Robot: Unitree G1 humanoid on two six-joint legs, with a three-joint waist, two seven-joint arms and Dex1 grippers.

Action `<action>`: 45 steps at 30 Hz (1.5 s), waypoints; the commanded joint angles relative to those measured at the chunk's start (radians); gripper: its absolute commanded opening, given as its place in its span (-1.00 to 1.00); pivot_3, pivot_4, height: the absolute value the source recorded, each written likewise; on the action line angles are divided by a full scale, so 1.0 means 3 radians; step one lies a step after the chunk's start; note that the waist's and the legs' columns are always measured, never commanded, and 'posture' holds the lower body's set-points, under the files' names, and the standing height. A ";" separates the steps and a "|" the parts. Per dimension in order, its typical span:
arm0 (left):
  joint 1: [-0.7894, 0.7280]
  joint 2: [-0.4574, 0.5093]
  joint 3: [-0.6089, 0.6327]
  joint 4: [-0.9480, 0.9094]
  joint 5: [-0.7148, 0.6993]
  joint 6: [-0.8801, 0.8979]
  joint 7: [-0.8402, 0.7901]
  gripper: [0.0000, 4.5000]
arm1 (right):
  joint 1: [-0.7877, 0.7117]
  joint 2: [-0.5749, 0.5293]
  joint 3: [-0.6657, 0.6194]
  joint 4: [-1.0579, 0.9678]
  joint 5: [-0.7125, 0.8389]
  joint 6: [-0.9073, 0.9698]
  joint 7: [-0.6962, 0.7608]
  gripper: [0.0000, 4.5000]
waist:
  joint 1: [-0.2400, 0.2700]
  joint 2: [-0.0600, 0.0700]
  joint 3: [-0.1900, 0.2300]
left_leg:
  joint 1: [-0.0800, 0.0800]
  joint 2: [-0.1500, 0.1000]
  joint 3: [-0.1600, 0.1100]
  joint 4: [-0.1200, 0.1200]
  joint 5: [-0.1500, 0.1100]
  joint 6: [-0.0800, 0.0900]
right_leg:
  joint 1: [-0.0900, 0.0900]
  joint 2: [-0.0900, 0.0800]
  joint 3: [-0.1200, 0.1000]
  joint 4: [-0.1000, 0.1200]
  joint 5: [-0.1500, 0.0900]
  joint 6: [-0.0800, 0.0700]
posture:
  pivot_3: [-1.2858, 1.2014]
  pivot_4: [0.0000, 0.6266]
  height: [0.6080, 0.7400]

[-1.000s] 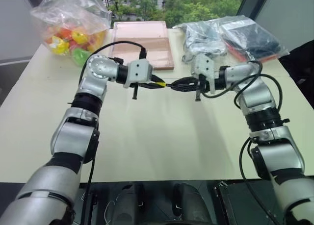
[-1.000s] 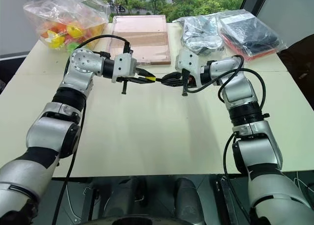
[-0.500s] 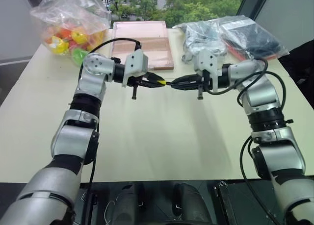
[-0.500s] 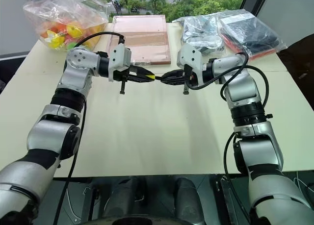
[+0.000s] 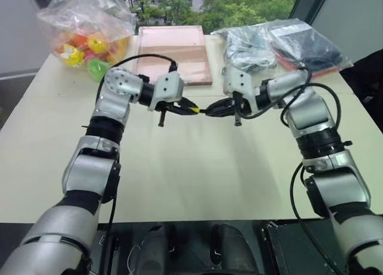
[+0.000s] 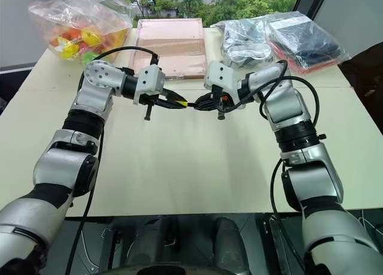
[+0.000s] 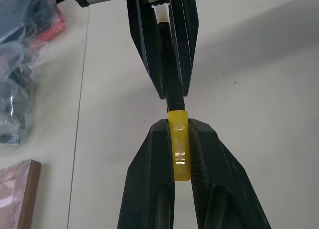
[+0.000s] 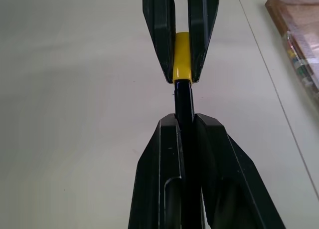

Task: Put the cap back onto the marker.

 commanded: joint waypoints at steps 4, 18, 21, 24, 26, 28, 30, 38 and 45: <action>-0.0028 -0.0507 -0.0339 -0.0230 -0.0123 -0.0180 -0.0132 -0.98 | -0.0445 0.0443 -0.0058 -0.0104 0.0166 -0.0078 -0.0295 -1.00 | 0.0001 0.0000 0.0000 | -0.0001 0.0000 0.0000 0.0000 0.0000 0.0000 | 0.0000 0.0000 0.0000 0.0000 0.0000 0.0000 | 0.03 -0.52 1.00; 0.0008 -0.0452 -0.0324 -0.0156 -0.0032 -0.0299 -0.0039 -0.98 | -0.0392 0.0430 -0.0057 -0.0143 0.0103 -0.0162 -0.0246 -1.00 | -0.0004 0.0000 0.0000 | 0.0000 0.0000 0.0000 0.0000 0.0000 0.0000 | 0.0000 0.0000 0.0000 0.0001 0.0000 0.0000 | 0.03 -0.52 1.00; -0.0024 -0.0444 -0.0303 -0.0086 0.0001 -0.0357 0.0030 -0.98 | -0.0367 0.0404 -0.0064 -0.0147 0.0089 -0.0182 -0.0242 -1.00 | -0.0002 0.0000 0.0000 | 0.0000 0.0000 0.0000 0.0000 0.0000 0.0000 | 0.0000 0.0000 0.0000 0.0001 0.0000 0.0000 | 0.03 -0.52 1.00; -0.0069 -0.0434 -0.0290 0.0014 0.0035 -0.0433 0.0104 -0.98 | -0.0344 0.0383 -0.0067 -0.0146 0.0072 -0.0205 -0.0248 -1.00 | -0.0002 0.0000 0.0000 | 0.0000 0.0000 0.0000 0.0000 0.0000 0.0000 | 0.0000 0.0000 0.0000 0.0001 0.0000 0.0000 | 0.03 -0.52 1.00; -0.0088 -0.0429 -0.0286 0.0065 0.0042 -0.0472 0.0126 -0.98 | -0.0329 0.0374 -0.0066 -0.0149 0.0067 -0.0219 -0.0248 -1.00 | -0.0002 0.0000 0.0000 | 0.0000 0.0000 0.0000 0.0000 0.0000 0.0000 | 0.0000 0.0000 0.0000 0.0001 0.0000 0.0000 | 0.03 -0.52 1.00; -0.0100 -0.0417 -0.0294 0.0107 0.0068 -0.0525 0.0152 -0.98 | -0.0317 0.0362 -0.0058 -0.0145 0.0057 -0.0236 -0.0250 -1.00 | -0.0002 0.0000 0.0000 | 0.0000 0.0000 0.0000 0.0000 0.0000 0.0000 | 0.0000 0.0000 0.0000 0.0001 0.0000 0.0000 | 0.03 -0.52 1.00; -0.0119 -0.0394 -0.0324 0.0184 0.0165 -0.0654 0.0259 -0.98 | -0.0291 0.0332 -0.0039 -0.0136 0.0023 -0.0284 -0.0252 -1.00 | -0.0001 0.0000 0.0000 | 0.0000 0.0000 0.0000 0.0000 0.0000 0.0000 | 0.0000 0.0000 0.0000 0.0001 0.0000 0.0000 | 0.03 -0.52 1.00; -0.0227 -0.0379 -0.0305 0.0448 0.0267 -0.0827 0.0457 -0.43 | -0.0203 0.0274 -0.0001 -0.0078 -0.0087 -0.0402 -0.0281 -1.00 | 0.0006 0.0000 0.0000 | 0.0000 0.0000 0.0000 0.0000 0.0000 0.0000 | 0.0000 0.0000 0.0000 0.0000 0.0000 0.0000 | 0.03 -0.52 1.00; -0.0377 -0.0348 -0.0274 0.0650 0.0334 -0.0879 0.0946 0.47 | -0.0088 0.0140 0.0106 0.0083 -0.0251 -0.0623 -0.0312 -1.00 | -0.0006 0.0000 0.0001 | -0.0002 -0.0001 0.0000 0.0001 0.0000 0.0000 | -0.0001 0.0000 0.0001 0.0002 0.0000 0.0000 | 0.03 -0.52 1.00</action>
